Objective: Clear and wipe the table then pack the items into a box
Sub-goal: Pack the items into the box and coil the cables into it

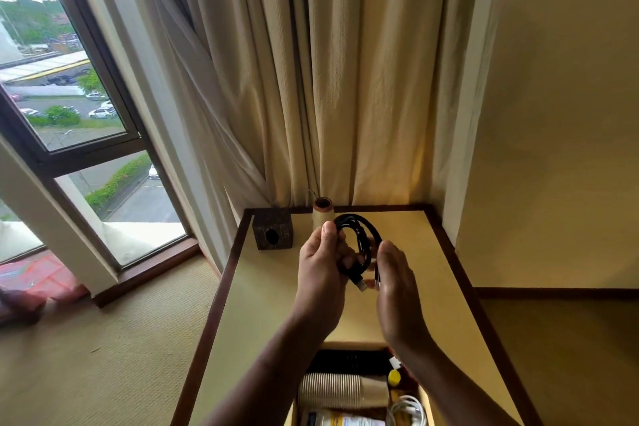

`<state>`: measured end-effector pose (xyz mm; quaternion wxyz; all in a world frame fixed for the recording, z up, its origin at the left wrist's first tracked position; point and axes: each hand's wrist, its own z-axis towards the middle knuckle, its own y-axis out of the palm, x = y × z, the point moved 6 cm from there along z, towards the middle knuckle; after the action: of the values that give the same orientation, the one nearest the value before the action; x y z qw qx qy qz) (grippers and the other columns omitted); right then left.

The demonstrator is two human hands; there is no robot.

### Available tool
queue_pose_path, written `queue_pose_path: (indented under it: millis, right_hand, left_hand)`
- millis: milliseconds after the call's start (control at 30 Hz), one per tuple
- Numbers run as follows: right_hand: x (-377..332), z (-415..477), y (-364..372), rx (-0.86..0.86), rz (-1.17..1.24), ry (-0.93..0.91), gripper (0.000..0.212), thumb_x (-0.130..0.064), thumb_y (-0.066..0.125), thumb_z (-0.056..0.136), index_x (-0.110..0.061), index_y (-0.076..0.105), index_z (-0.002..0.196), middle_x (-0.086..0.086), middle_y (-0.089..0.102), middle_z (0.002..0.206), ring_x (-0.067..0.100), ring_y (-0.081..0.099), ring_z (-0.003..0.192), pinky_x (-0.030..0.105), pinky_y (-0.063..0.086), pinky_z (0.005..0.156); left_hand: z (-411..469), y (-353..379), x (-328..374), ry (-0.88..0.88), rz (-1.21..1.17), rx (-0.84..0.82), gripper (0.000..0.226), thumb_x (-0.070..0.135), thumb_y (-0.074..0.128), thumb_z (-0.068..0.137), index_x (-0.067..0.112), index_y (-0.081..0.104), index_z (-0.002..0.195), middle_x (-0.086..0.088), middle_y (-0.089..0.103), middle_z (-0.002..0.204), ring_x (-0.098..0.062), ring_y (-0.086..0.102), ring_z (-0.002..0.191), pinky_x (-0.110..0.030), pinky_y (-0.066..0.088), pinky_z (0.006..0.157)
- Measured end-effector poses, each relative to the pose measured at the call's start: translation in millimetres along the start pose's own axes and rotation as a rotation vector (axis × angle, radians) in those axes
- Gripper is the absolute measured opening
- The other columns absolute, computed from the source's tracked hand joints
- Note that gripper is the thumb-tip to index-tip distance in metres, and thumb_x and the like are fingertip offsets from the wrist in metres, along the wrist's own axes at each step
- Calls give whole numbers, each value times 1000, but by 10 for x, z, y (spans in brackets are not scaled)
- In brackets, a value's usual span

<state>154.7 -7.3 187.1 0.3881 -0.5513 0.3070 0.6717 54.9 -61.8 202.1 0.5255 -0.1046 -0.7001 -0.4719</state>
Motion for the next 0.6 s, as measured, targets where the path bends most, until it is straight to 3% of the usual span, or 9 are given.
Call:
queue_pose_path:
  millis: [167,333,500,600]
  right_hand:
    - [51,50,45,-59,-73,-10,34,-46,37,99,-22,52,120,-2,68,109,3,67,100,19,55,81]
    - [52,83,-12,-168,-180,-10,24,-31,38,107,-17,51,121,-6,68,104,-4,66,96,15,54,76]
    - [-16,216,-164,-372,-377,-20,12,-25,39,108,-28,50,111,-10,63,106,1,63,93,14,52,67]
    - [-101,279,-168,-537,-581,-77,20,-16,40,108,-35,46,101,-8,64,109,4,65,99,17,54,65]
  left_hand:
    - [-70,41,-160,10,-28,50,32,28,41,109,9,54,87,-1,52,71,-16,52,71,-37,48,83]
    - [-69,-95,-224,-32,203,71,35,37,40,108,13,58,89,-2,57,83,-26,54,93,-49,43,98]
    - [-76,-254,-102,-198,325,-142,44,41,38,106,10,68,105,-9,69,100,-21,62,98,-47,36,92]
    - [-21,-274,-27,-344,402,-275,48,50,40,104,14,72,102,-10,68,98,-20,62,94,-46,40,91]
